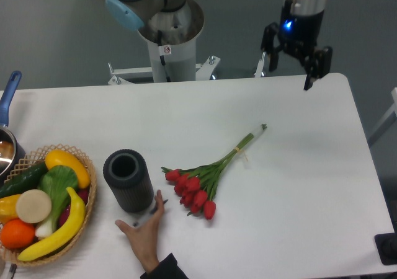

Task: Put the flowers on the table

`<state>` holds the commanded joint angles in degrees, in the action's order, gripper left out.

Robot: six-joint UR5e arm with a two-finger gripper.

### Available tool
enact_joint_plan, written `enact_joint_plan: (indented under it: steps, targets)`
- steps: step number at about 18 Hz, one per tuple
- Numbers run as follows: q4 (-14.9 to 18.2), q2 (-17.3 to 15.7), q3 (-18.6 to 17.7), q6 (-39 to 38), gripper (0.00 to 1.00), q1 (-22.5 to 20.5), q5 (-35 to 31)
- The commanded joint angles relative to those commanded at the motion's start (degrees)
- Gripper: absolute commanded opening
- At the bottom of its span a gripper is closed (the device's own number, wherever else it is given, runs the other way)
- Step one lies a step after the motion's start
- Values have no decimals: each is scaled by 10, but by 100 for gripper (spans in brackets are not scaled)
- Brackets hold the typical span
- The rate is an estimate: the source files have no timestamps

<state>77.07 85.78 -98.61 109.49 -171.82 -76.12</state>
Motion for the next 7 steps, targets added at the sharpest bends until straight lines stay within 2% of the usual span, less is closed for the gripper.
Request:
enact_joint_plan:
  steps: [2, 7]
  targets:
    - [12, -4, 0, 18, 100, -11, 3]
    - [12, -7, -7, 18, 100, -12, 4]
